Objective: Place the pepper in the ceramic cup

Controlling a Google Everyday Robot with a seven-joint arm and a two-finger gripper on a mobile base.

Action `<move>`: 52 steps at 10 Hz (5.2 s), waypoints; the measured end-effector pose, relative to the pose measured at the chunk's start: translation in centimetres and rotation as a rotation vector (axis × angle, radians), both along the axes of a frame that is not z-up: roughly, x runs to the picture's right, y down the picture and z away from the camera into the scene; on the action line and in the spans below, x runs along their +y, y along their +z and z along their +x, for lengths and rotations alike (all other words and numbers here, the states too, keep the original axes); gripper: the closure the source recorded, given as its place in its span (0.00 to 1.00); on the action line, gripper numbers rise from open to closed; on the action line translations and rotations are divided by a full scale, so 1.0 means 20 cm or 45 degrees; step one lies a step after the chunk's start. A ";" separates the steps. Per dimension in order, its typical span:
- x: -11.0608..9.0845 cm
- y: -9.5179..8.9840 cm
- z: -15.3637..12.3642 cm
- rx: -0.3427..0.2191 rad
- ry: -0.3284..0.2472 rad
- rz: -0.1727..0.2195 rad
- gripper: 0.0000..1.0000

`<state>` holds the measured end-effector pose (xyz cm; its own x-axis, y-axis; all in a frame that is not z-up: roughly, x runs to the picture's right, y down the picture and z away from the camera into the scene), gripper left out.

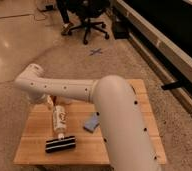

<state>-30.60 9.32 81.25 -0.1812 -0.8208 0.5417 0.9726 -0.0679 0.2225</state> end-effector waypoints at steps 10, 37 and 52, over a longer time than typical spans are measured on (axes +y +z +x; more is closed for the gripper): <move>-0.10 0.26 0.13 -0.001 0.064 -0.007 0.30; -0.09 0.71 0.02 -0.007 -0.106 -0.012 0.86; -0.66 0.42 0.01 -0.132 -0.052 0.210 1.00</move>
<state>-30.35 -3.79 89.73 -0.2639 -0.8878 0.3771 0.9408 -0.1507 0.3037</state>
